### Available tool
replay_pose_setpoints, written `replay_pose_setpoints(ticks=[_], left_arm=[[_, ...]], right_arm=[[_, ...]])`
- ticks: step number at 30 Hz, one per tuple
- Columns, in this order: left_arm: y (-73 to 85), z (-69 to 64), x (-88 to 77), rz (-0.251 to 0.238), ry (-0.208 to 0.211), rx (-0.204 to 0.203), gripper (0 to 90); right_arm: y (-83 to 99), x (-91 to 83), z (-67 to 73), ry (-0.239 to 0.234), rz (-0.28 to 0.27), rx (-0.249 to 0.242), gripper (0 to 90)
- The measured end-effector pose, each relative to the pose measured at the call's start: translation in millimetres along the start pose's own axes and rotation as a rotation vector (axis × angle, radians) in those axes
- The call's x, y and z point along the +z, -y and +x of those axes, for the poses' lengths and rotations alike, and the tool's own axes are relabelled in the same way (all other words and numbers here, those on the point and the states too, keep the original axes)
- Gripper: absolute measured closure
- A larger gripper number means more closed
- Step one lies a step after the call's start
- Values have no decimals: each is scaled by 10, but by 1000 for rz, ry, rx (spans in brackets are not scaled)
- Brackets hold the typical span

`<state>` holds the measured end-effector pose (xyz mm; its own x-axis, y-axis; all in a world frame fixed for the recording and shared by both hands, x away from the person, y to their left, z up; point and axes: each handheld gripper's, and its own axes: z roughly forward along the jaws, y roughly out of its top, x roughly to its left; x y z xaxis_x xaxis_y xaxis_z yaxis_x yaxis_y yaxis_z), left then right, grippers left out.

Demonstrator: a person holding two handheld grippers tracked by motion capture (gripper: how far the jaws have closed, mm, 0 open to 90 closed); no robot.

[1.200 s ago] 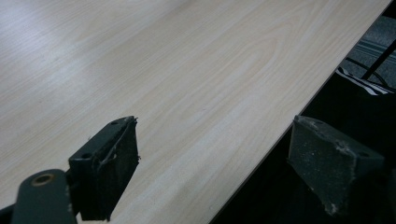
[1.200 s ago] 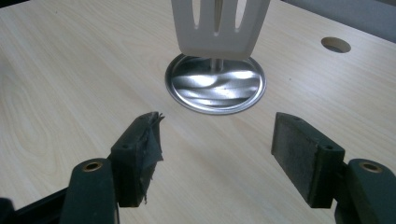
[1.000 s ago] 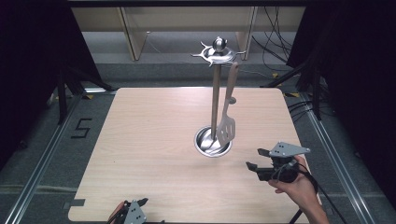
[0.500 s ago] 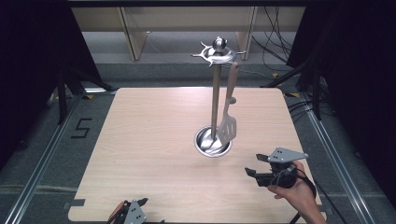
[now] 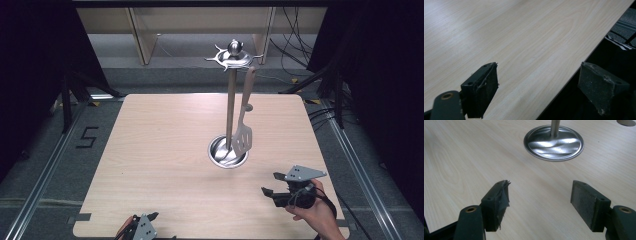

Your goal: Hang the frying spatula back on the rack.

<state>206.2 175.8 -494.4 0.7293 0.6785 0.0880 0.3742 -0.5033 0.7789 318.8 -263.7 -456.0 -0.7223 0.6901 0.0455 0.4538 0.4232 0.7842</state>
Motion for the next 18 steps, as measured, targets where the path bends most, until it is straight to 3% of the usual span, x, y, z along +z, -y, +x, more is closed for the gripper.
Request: replay_pose_setpoints(ticks=[1, 2, 5, 9, 11, 12, 14, 15, 18], left_arm=[[0, -1, 1, 0, 0, 0, 153], [1, 0, 1, 1, 0, 0, 153], [1, 3, 0, 6, -3, 5, 153], [2, 3, 0, 7, -3, 6, 153], [2, 3, 0, 6, -3, 5, 153], [2, 3, 0, 6, -4, 4, 153], [2, 3, 0, 5, -5, 4, 153], [3, 4, -1, 5, -6, 3, 153], [3, 3, 0, 7, -4, 6, 153]], right_arm=[[12, 3, 11, -3, 0, 15, 316], [20, 6, -15, 9, -11, -21, 316], [47, -4, 14, 0, 0, 18, 315], [85, 0, 1, 2, -13, -13, 314], [95, -8, 6, 16, -15, -11, 313], [109, -11, 31, 16, -9, 14, 314], [134, -2, 26, 9, -9, 11, 314], [145, -6, 22, 27, -16, -5, 314], [184, -15, 52, 28, -7, 17, 314]])
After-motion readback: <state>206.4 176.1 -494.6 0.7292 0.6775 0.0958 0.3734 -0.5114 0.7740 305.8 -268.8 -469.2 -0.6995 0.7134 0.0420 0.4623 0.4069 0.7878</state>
